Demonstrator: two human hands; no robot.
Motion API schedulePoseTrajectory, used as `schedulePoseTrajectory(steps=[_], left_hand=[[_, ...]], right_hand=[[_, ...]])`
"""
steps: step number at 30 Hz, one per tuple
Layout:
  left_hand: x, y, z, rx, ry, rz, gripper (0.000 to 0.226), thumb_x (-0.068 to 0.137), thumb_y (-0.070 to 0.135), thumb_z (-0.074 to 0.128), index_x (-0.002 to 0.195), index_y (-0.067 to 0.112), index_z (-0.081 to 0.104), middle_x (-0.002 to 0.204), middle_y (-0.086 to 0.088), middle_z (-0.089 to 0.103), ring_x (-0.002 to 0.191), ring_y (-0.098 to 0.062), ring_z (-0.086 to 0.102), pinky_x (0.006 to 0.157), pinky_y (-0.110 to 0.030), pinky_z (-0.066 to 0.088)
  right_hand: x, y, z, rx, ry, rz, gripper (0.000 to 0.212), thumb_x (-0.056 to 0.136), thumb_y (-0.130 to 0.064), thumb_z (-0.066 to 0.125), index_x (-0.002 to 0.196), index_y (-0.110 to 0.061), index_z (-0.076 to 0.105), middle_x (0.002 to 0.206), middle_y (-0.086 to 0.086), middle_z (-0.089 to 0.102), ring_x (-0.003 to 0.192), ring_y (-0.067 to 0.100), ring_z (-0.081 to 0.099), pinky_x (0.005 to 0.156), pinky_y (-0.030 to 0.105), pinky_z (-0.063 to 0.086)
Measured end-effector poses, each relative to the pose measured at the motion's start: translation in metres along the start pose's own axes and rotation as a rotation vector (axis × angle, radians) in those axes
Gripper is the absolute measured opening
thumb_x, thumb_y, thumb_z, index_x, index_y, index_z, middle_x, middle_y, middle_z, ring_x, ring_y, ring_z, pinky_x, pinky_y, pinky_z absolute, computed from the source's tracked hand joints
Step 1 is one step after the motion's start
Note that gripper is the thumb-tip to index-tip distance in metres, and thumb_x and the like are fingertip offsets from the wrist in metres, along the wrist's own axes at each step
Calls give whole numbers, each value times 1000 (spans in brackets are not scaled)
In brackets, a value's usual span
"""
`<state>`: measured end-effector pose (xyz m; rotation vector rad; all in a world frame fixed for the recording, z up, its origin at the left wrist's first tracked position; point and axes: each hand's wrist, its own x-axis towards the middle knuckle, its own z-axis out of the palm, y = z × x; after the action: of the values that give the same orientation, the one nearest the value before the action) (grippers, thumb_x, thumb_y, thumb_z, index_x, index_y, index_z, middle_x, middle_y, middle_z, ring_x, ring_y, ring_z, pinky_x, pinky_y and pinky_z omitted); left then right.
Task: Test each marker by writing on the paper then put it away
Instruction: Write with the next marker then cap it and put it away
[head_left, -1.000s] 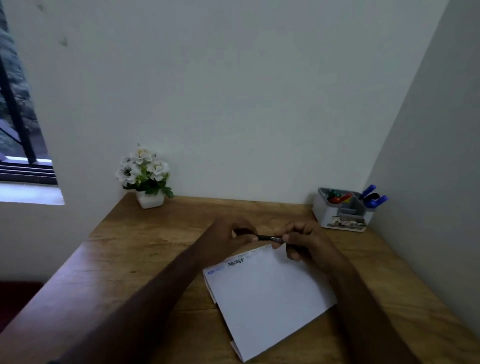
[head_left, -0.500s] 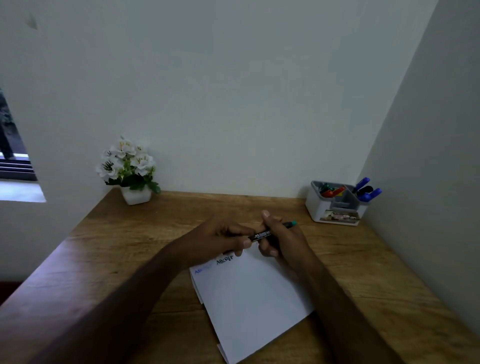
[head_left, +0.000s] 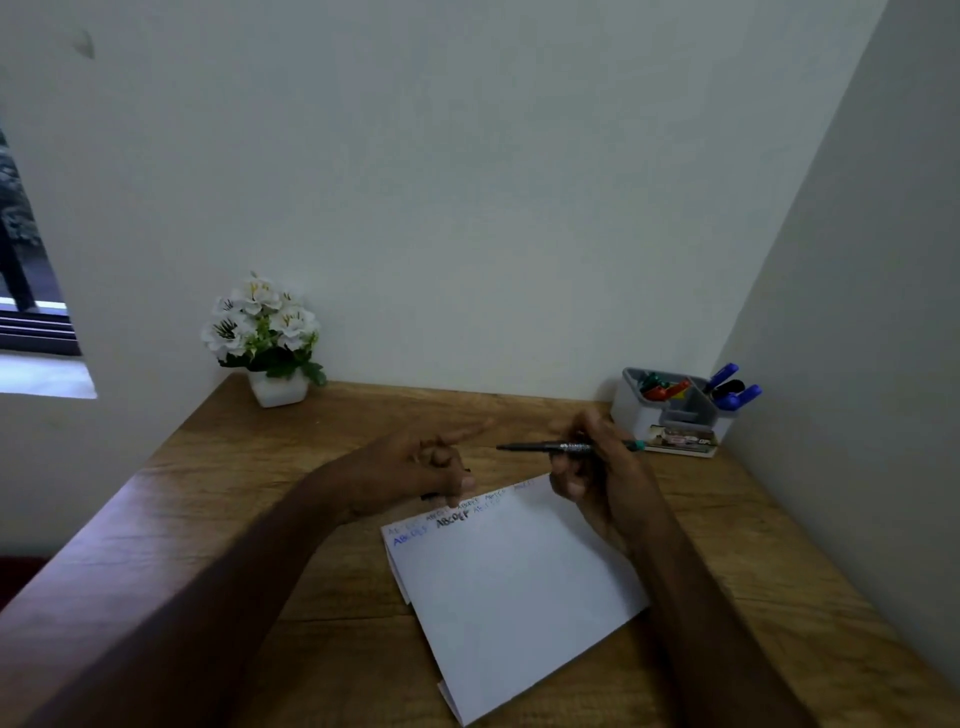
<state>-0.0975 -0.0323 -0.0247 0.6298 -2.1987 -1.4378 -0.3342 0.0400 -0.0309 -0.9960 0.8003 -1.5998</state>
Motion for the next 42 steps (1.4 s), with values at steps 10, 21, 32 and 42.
schedulePoseTrajectory(steps=[10, 21, 32, 42], left_hand=[[12, -36, 17, 565, 114, 48, 36, 74, 37, 80, 106, 22, 72, 99, 11, 64, 92, -4, 58, 79, -21, 46], [14, -57, 14, 585, 27, -37, 60, 73, 66, 62, 125, 36, 62, 146, 16, 46, 139, -1, 32, 118, -50, 18], [20, -63, 14, 572, 56, -21, 75, 57, 79, 50, 119, 40, 65, 141, 25, 47, 138, 5, 29, 118, -52, 16], [20, -63, 13, 588, 39, -27, 77, 57, 80, 48, 121, 41, 63, 143, 24, 46, 140, 4, 28, 118, -53, 13]], right_hand=[[-6, 28, -9, -642, 224, -120, 25, 84, 1, 66, 66, -13, 56, 64, 4, 57, 62, 13, 52, 63, 33, 42], [-1, 38, -2, -941, 97, -98, 20, 75, 8, 63, 59, -2, 55, 61, 9, 59, 60, 13, 55, 56, 28, 43], [0, 46, -12, -887, 147, -87, 24, 80, 6, 60, 60, 3, 46, 55, 5, 47, 52, 8, 41, 49, 19, 34], [-1, 47, -10, -942, 107, -105, 43, 79, 10, 59, 52, -17, 41, 45, -14, 45, 46, 0, 39, 49, 16, 34]])
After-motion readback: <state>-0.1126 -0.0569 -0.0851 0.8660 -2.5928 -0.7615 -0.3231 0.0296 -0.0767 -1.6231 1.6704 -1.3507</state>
